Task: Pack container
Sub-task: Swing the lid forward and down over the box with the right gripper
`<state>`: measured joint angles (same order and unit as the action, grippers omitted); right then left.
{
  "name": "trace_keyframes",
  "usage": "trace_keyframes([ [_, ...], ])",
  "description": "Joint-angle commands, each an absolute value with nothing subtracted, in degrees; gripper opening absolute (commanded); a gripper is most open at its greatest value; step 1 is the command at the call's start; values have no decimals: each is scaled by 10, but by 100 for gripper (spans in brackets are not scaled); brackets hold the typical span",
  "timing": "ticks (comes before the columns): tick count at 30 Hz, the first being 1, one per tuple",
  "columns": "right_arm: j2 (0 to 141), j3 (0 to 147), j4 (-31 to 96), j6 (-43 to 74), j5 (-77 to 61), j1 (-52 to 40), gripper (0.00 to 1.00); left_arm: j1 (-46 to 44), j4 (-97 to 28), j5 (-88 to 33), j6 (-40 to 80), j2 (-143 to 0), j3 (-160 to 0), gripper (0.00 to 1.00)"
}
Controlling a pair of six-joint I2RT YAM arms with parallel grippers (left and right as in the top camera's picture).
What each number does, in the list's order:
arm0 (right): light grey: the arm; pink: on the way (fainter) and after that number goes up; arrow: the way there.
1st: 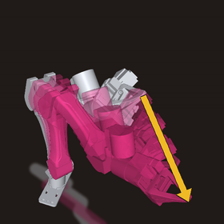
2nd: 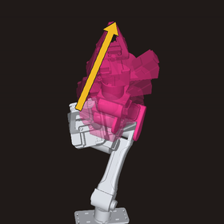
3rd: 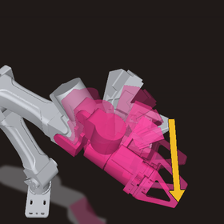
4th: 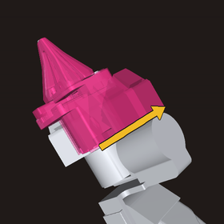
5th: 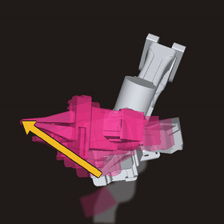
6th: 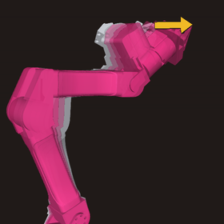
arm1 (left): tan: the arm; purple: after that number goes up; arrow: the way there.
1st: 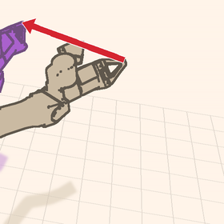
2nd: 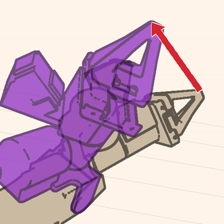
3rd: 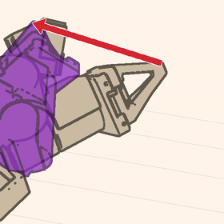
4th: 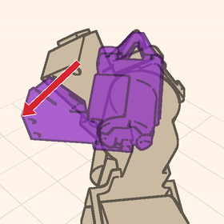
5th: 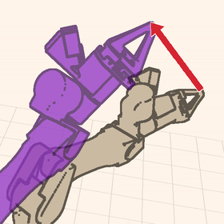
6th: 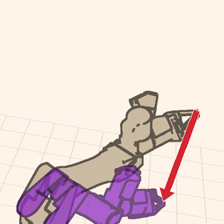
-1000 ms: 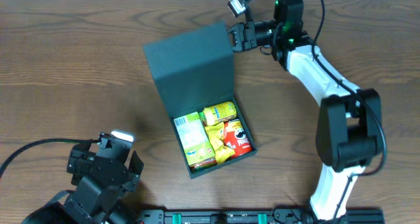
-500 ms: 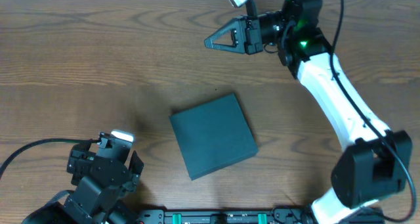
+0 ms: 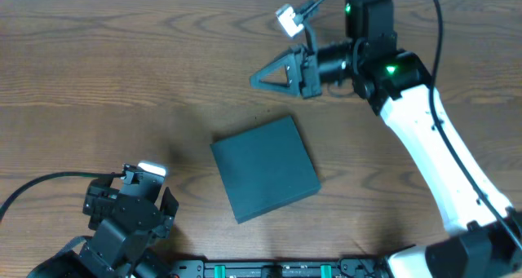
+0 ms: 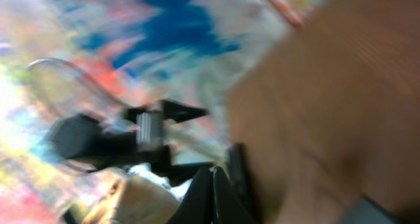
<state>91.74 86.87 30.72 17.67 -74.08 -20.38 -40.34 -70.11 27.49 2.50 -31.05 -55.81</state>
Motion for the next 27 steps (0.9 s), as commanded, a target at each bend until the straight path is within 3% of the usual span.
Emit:
trace_keyframes([
  [1,882,872,386,46,-523,-234,1,-404,-701,285,17,-309,-565,95],
  [8,848,872,536,42,-202,-364,1,-404,-701,285,17,-309,-565,95],
  [13,848,850,564,53,-48,-472,1,-404,-701,285,17,-309,-565,95],
  [27,849,658,453,170,-83,-597,1,-404,-701,285,17,-309,-565,95],
])
